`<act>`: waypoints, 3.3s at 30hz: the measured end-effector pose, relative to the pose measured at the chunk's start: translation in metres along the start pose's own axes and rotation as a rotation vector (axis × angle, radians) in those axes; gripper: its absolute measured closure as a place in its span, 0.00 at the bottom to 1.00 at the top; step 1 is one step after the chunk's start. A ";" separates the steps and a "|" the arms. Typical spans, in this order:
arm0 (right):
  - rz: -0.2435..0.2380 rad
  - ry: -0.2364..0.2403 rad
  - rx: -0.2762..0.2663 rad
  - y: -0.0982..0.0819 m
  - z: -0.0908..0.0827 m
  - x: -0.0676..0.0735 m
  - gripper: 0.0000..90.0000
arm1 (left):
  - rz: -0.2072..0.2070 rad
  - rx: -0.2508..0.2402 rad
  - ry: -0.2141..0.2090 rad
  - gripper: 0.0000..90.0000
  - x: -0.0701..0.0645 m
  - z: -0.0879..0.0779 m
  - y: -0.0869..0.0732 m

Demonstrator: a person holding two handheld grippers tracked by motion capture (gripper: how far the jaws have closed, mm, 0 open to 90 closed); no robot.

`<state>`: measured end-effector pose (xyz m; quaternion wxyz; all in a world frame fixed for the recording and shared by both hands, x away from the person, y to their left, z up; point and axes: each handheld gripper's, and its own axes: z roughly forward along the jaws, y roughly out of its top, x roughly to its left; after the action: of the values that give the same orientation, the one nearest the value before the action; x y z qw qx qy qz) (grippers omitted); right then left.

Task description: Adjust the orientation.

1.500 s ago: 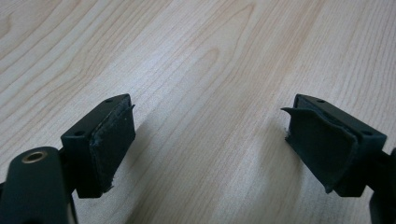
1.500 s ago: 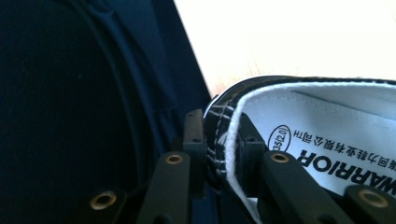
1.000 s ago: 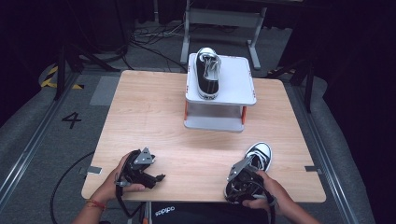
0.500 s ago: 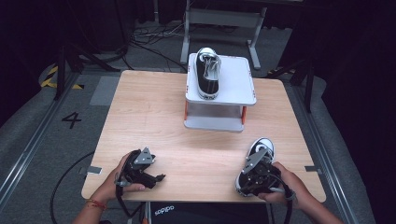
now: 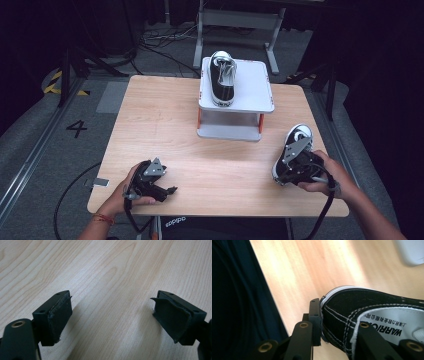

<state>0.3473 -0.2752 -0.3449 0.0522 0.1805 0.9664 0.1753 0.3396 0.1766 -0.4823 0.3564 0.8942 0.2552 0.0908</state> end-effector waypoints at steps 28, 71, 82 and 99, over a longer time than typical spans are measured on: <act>-0.204 -0.180 -0.129 0.053 -0.099 -0.059 0.85 | 0.000 0.000 -0.001 0.17 0.000 0.000 0.000; -0.428 -0.026 0.089 0.196 -0.037 -0.132 0.83 | -0.027 -0.003 0.028 0.18 -0.003 -0.002 -0.002; -0.465 -0.009 0.135 0.207 -0.027 -0.135 0.79 | -0.023 -0.002 0.025 0.19 -0.003 -0.002 -0.002; -0.311 -0.142 -0.142 0.188 -0.047 -0.128 0.43 | -0.024 -0.004 0.023 0.19 -0.003 -0.002 -0.002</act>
<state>0.5212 -0.1728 -0.2290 0.1596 0.0369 0.9617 0.2197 0.3354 0.1778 -0.4822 0.3564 0.8892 0.2699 0.0970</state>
